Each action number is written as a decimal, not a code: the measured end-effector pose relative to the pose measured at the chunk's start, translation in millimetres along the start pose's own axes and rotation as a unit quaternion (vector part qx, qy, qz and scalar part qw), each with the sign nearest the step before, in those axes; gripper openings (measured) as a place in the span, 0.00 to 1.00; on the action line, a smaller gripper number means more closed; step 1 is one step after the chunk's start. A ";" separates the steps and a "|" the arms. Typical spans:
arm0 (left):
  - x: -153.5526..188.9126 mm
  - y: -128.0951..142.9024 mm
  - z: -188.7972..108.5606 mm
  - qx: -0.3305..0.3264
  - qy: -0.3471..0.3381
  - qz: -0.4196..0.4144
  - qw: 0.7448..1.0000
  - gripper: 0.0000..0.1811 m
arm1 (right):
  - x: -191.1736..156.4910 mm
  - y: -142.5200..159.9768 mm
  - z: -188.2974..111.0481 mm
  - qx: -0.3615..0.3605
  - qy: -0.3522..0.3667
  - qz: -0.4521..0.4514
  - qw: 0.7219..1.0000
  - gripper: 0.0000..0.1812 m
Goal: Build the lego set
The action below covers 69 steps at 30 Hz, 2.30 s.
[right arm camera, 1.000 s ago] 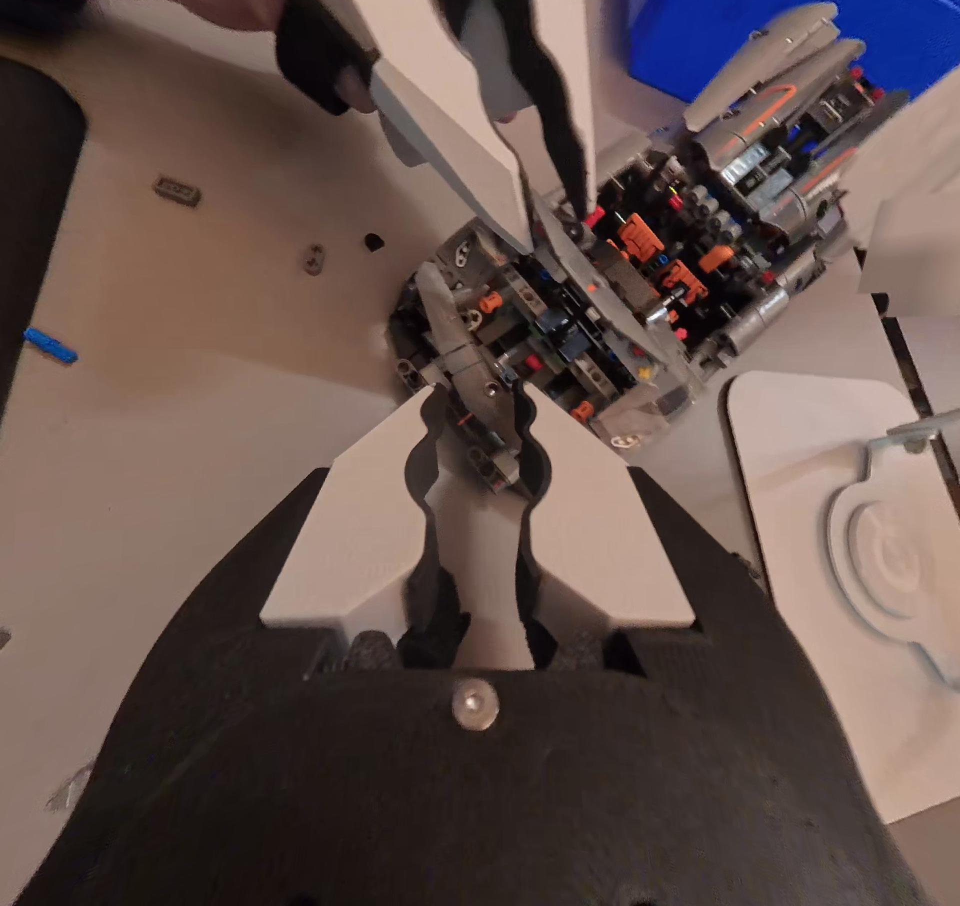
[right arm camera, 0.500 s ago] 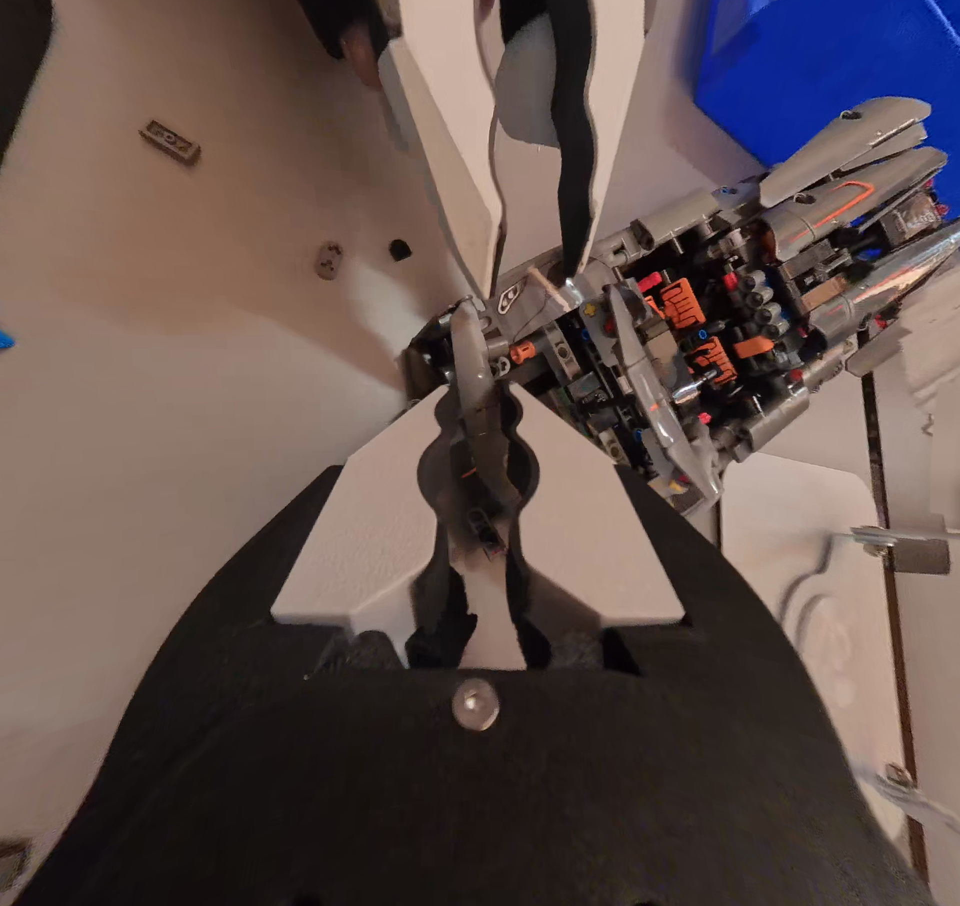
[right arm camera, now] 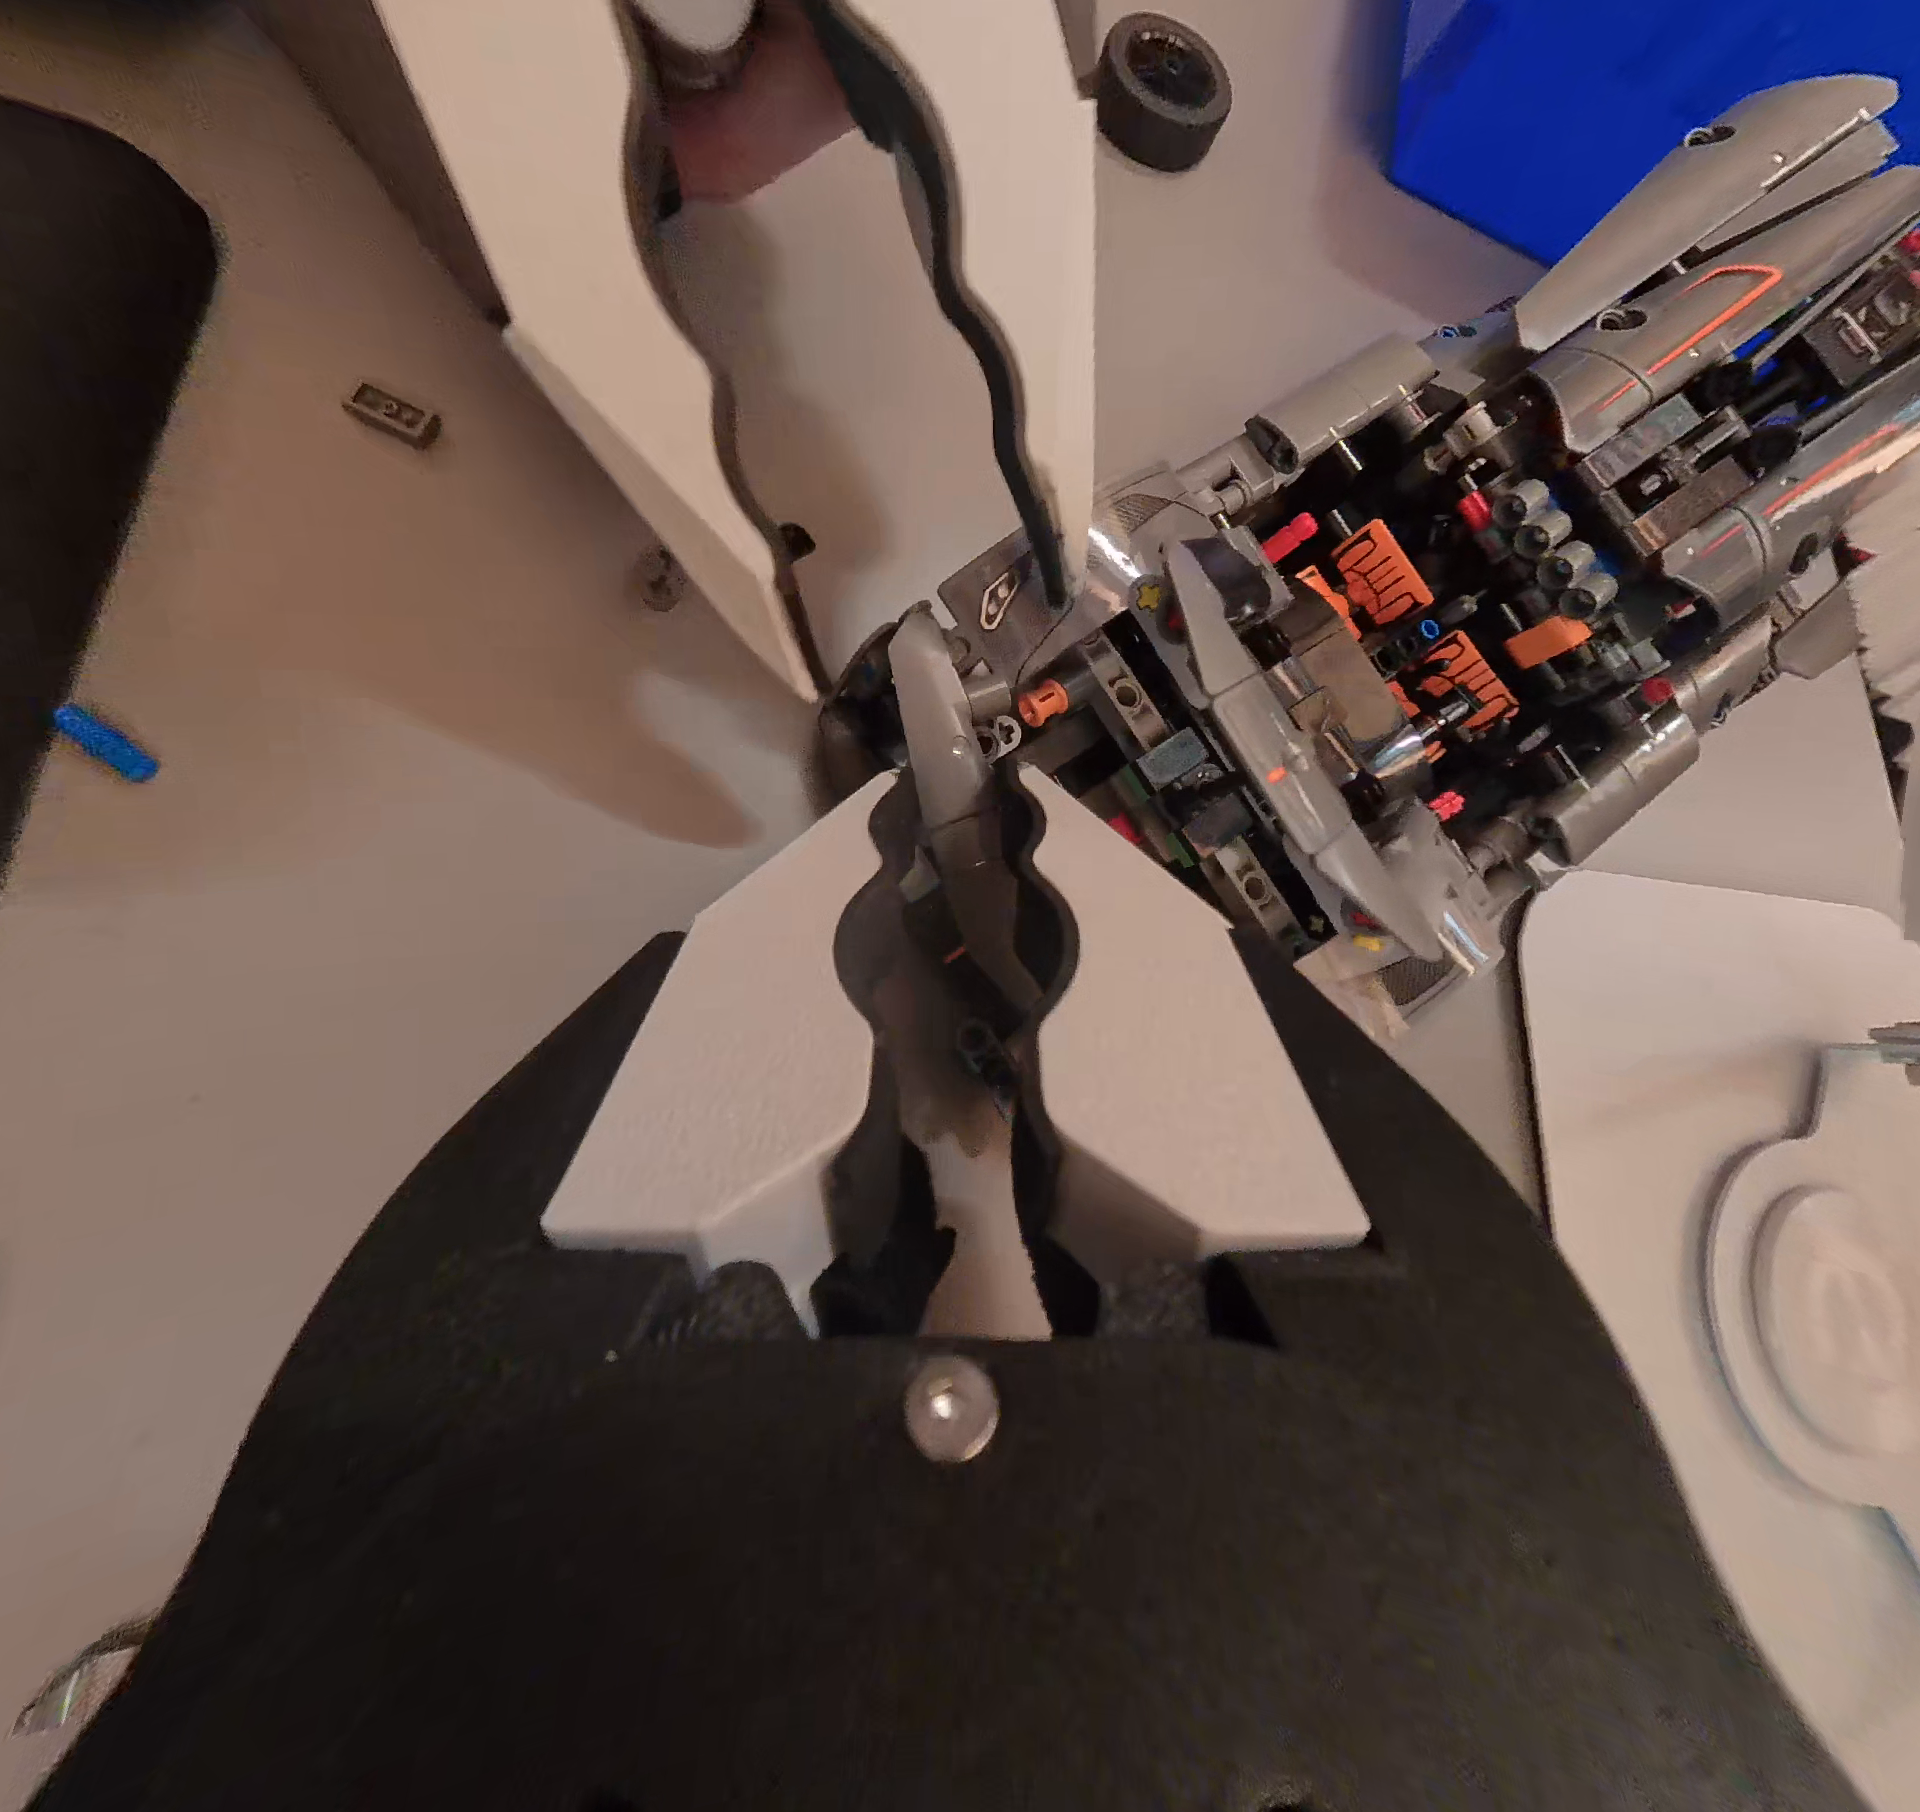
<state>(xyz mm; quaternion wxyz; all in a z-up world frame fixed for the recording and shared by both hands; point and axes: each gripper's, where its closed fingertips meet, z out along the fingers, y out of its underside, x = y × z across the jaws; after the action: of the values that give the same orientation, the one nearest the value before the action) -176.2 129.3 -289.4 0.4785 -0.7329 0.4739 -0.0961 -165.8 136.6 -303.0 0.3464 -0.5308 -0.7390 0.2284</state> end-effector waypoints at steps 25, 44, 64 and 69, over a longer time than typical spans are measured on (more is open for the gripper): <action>3.9 2.5 18.9 -0.045 -0.064 0.089 0.993 0.09 | 9.3 27.1 -14.1 -0.049 0.002 -0.074 0.996 0.09; 22.2 -11.2 22.4 -0.011 -0.028 0.086 0.996 0.10 | -13.1 16.7 -9.9 -0.039 -0.030 -0.091 0.995 0.08; 32.3 -6.7 22.2 -0.027 -0.012 0.117 0.993 0.06 | -17.7 19.7 -17.7 -0.048 -0.036 -0.120 0.991 0.07; 37.0 -7.5 23.1 -0.026 0.000 0.112 0.993 0.08 | -19.8 21.2 -19.5 -0.041 -0.059 -0.100 0.992 0.07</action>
<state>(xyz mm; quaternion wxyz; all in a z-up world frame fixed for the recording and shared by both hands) -138.2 115.0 -307.2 0.4670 -0.6874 0.5554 -0.0296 -133.9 124.4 -310.5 0.3008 -0.4537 -0.8163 0.1929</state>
